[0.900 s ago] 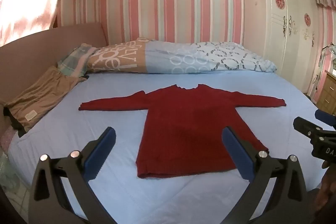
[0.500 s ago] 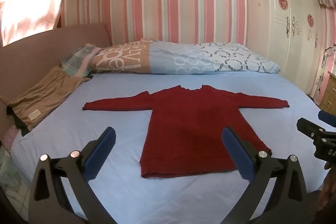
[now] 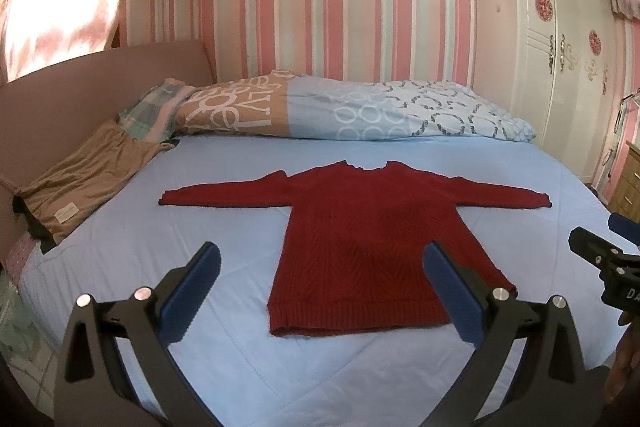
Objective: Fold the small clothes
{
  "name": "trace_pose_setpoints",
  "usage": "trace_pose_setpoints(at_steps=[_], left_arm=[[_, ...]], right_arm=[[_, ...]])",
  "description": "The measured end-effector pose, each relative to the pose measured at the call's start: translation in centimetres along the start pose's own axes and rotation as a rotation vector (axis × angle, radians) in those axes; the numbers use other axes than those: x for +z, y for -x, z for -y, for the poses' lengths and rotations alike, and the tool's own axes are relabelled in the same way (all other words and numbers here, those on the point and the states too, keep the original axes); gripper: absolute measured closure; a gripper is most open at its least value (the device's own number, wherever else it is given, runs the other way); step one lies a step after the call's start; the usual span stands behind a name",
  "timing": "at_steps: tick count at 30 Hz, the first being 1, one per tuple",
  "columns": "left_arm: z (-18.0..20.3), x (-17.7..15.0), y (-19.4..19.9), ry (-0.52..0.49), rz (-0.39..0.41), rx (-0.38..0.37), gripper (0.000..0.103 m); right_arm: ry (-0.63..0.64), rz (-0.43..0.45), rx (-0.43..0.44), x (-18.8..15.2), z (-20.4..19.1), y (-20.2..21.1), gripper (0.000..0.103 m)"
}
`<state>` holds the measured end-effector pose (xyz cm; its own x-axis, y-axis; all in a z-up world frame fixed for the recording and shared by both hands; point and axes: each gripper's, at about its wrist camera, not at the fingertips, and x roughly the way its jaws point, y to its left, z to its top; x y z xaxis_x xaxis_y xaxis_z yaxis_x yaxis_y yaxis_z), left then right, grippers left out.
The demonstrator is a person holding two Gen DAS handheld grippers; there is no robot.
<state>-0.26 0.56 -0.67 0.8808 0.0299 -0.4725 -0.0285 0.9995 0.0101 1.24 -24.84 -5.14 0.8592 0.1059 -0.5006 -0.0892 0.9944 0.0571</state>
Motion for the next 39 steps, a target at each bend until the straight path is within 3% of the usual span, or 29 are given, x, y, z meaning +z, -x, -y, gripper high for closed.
trace_pose_setpoints(at_steps=[39], left_arm=[[-0.45, -0.14, -0.18, -0.002, -0.007, 0.007, 0.001]], right_arm=[[0.008, 0.003, -0.001, 0.4, -0.1, 0.57, 0.003]])
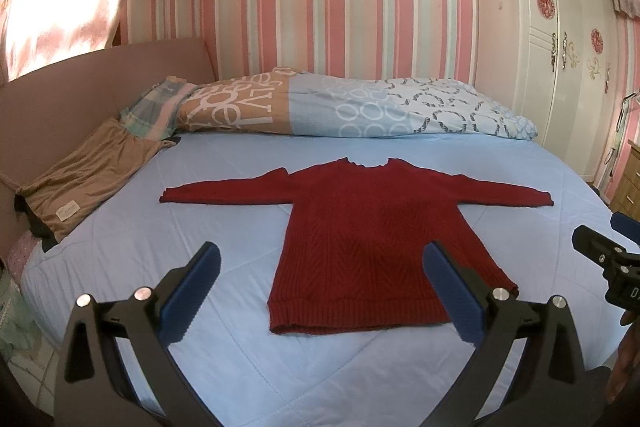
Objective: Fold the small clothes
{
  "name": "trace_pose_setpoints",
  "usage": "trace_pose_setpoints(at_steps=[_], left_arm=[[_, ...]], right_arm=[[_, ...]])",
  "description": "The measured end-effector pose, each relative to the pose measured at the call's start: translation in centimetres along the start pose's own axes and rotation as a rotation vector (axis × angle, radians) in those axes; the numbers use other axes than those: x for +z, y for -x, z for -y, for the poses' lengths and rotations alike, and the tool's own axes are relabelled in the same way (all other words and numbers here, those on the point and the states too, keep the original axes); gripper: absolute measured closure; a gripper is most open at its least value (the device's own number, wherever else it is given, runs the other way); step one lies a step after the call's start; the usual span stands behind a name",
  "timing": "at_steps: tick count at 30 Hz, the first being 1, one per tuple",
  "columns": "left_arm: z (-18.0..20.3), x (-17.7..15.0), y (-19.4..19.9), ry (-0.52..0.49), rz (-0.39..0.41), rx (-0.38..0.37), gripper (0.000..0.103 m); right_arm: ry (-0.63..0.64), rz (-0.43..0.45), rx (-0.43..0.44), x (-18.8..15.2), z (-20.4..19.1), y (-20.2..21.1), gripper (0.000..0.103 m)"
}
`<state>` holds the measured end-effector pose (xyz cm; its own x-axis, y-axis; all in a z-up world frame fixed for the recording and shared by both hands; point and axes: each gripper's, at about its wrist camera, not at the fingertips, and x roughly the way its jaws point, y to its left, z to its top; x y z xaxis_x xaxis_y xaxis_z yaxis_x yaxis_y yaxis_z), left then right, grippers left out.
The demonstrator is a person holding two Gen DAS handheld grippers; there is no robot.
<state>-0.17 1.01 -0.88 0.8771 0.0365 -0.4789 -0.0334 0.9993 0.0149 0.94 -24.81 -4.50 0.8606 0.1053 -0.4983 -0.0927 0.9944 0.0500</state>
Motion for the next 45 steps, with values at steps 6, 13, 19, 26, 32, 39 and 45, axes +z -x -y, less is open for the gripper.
trace_pose_setpoints(at_steps=[6, 13, 19, 26, 32, 39, 45], left_arm=[[0.0, 0.1, 0.0, 0.001, 0.0, 0.0, 0.001], [0.0, 0.1, 0.0, 0.002, -0.001, 0.0, 0.001], [0.0, 0.1, 0.1, 0.001, 0.001, 0.002, 0.001], [0.1, -0.3, -0.2, 0.004, -0.004, 0.002, 0.001], [0.1, -0.3, -0.2, 0.008, -0.005, 0.001, 0.001], [0.1, -0.5, -0.4, 0.011, -0.007, 0.003, 0.001], [-0.2, -0.7, -0.7, 0.017, -0.012, 0.007, 0.001]], right_arm=[[-0.001, 0.0, 0.0, 0.0, 0.0, 0.0, 0.003], [-0.001, 0.003, 0.0, -0.1, 0.0, -0.1, 0.003], [0.001, -0.003, 0.0, -0.3, 0.0, -0.2, 0.003], [0.003, -0.004, -0.001, -0.7, -0.3, -0.3, 0.003], [0.001, -0.008, -0.003, -0.9, -0.3, -0.5, 0.003], [0.002, -0.013, -0.004, -0.9, -0.2, -0.7, 0.003], [0.006, -0.015, -0.008, -1.0, -0.3, -0.9, 0.003]])
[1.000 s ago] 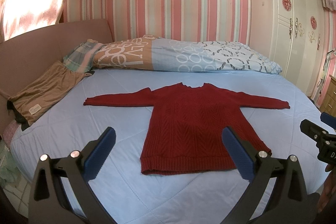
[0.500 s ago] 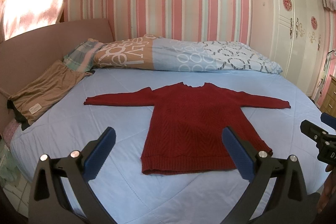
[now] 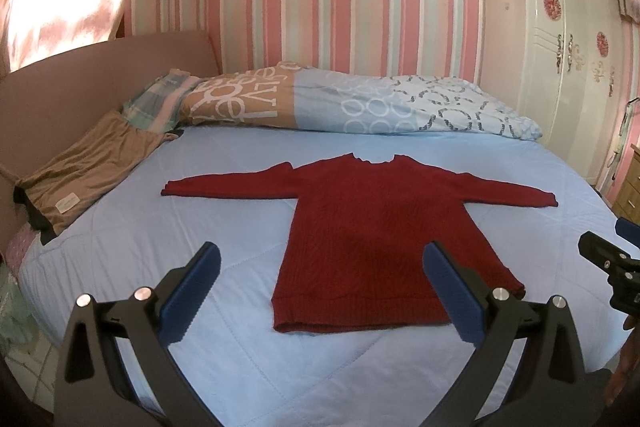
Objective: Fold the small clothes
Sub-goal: 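Move the left tool toward the sweater sleeve cuff nearest it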
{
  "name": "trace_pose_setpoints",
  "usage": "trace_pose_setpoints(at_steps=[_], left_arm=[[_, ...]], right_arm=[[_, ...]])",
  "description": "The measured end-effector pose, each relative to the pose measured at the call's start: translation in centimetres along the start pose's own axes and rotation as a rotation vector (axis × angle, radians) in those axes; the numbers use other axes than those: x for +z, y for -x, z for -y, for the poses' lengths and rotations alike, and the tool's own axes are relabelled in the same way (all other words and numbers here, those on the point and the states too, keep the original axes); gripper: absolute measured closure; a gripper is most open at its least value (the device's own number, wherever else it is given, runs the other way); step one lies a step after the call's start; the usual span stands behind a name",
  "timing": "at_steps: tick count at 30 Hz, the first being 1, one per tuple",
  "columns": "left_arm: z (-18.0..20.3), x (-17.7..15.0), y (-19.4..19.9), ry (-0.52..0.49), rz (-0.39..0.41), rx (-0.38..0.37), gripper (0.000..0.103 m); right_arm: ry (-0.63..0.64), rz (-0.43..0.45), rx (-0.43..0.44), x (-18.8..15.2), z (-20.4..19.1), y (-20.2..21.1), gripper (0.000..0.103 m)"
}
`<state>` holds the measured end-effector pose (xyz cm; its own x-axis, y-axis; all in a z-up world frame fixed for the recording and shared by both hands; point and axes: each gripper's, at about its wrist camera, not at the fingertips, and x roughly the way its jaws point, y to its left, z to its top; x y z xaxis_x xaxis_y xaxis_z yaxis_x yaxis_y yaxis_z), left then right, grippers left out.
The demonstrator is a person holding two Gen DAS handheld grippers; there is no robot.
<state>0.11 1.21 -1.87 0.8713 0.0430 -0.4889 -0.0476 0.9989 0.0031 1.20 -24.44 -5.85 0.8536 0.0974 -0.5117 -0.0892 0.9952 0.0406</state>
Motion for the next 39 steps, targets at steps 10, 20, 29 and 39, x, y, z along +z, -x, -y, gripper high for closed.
trace_pose_setpoints(at_steps=[10, 20, 29, 39], left_arm=[[-2.5, 0.7, -1.9, 0.017, -0.001, 0.009, 0.001], [-6.7, 2.5, -7.0, 0.01, -0.016, 0.034, 0.001], [-12.6, 4.4, -15.2, 0.002, -0.025, 0.004, 0.001], [-23.5, 5.9, -26.6, 0.067, -0.072, 0.018, 0.001]], right_arm=[[0.033, -0.019, -0.019, 0.2, -0.9, -1.5, 0.003], [0.071, 0.002, -0.058, 1.7, -1.8, -5.9, 0.003], [0.085, 0.011, -0.046, 5.8, -2.9, -13.8, 0.003], [0.066, 0.03, -0.011, 9.5, -5.1, -20.2, 0.003]])
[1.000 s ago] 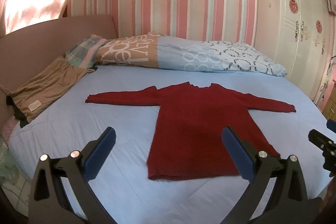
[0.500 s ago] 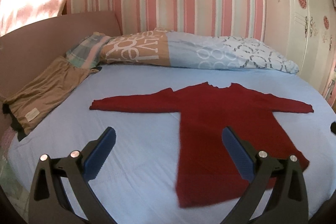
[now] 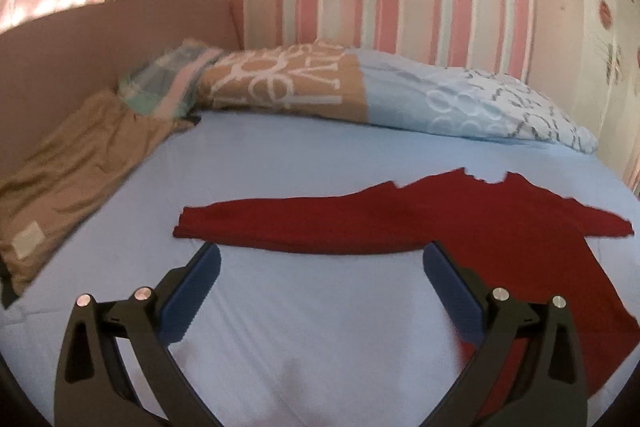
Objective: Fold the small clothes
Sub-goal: 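Move the left tool toward the sweater sleeve cuff nearest it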
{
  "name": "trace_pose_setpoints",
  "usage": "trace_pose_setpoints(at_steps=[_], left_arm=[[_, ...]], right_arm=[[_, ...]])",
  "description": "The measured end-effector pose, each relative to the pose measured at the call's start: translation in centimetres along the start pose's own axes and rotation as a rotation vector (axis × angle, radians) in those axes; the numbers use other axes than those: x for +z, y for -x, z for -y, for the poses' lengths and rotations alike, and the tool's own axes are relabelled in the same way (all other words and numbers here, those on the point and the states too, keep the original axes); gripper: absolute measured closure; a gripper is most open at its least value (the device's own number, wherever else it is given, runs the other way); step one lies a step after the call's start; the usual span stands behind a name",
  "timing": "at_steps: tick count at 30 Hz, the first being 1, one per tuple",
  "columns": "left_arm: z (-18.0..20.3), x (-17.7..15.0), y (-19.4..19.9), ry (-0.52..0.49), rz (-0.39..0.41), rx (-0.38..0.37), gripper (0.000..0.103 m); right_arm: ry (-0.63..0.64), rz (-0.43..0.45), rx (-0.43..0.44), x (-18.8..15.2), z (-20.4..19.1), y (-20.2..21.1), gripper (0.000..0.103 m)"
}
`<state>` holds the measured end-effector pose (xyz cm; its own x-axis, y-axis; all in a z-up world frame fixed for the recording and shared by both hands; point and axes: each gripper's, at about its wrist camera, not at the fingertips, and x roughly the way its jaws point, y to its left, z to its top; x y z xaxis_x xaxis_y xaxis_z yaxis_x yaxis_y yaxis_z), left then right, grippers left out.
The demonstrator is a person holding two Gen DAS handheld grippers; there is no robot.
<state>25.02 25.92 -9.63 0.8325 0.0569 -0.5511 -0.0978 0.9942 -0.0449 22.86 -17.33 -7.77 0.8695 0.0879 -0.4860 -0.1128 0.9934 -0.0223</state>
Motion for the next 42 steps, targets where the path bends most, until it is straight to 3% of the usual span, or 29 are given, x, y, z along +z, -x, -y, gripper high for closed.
trace_pose_setpoints(at_steps=[7, 10, 13, 18, 23, 28, 34, 42], left_arm=[[-9.5, 1.2, -7.5, 0.126, -0.098, 0.069, 0.002], [-12.1, 1.1, -9.5, 0.154, -0.134, 0.059, 0.001], [-13.9, 1.1, -11.0, 0.199, -0.159, 0.003, 0.001], [-15.9, 1.1, -13.3, 0.257, -0.195, 0.0, 0.002], [-16.7, 1.2, -15.5, 0.231, -0.223, 0.047, 0.002], [-17.7, 0.8, -16.8, 0.25, -0.241, 0.031, 0.002], [-20.1, 0.6, -18.3, 0.355, -0.267, -0.022, 0.002], [-20.0, 0.3, -20.5, 0.333, -0.332, 0.015, 0.002]], right_arm=[[0.025, 0.003, 0.007, 0.7, -1.7, -3.6, 0.003], [0.026, -0.005, 0.007, 1.0, -2.4, -5.8, 0.003], [0.032, -0.015, 0.009, 1.3, -3.0, -8.0, 0.003], [0.025, -0.029, 0.018, 1.6, -3.5, -11.6, 0.003], [0.015, -0.065, 0.015, 2.0, -3.5, -17.0, 0.003], [-0.07, -0.098, 0.015, 3.0, -2.0, -21.0, 0.003], [-0.091, -0.11, 0.021, 3.9, -1.1, -23.2, 0.003], [-0.11, -0.128, 0.045, 3.4, -1.3, -24.9, 0.003]])
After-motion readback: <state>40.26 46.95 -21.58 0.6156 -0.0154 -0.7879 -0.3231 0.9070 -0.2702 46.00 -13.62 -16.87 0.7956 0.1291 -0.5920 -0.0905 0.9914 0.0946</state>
